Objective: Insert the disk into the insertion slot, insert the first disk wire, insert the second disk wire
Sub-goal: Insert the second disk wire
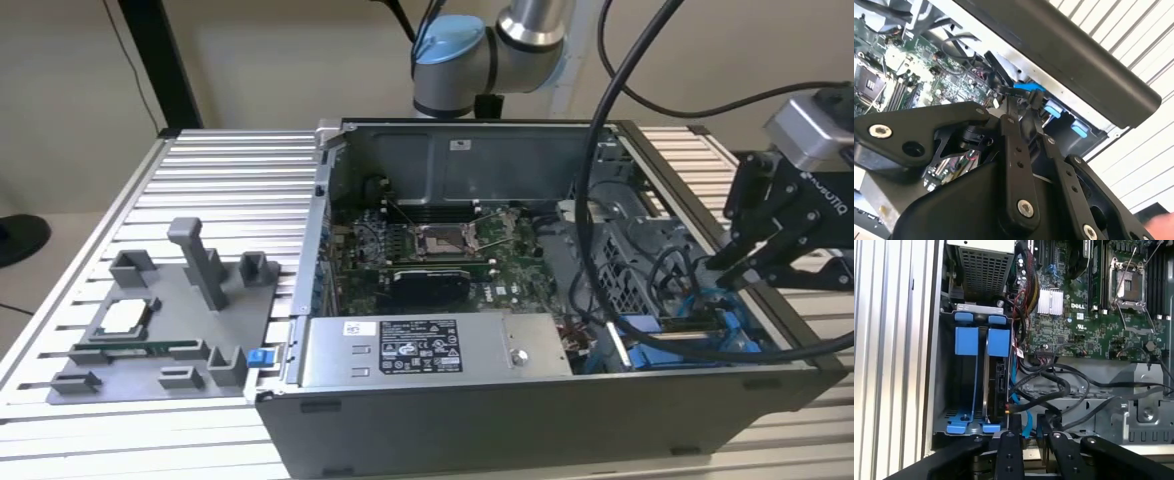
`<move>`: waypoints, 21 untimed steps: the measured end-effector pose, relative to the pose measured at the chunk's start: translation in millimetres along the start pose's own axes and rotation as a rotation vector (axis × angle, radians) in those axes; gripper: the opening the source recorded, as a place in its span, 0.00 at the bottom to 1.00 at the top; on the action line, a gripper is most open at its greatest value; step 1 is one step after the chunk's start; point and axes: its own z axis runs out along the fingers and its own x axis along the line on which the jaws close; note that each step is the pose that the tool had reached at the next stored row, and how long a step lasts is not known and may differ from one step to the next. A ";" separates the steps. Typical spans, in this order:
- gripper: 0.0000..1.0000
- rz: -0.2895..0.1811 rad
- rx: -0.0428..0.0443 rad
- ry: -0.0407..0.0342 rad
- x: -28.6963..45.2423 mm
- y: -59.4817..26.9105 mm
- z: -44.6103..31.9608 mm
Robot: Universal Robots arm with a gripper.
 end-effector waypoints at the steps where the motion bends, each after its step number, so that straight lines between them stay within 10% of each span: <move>1: 1.00 -0.003 0.0002 -0.0044 0.0 -1.8 -0.3; 7: 1.00 -0.023 -0.0029 -0.0198 0.2 -12.4 -1.5; 21: 1.00 -0.051 -0.0080 -0.0301 0.3 -17.5 -8.3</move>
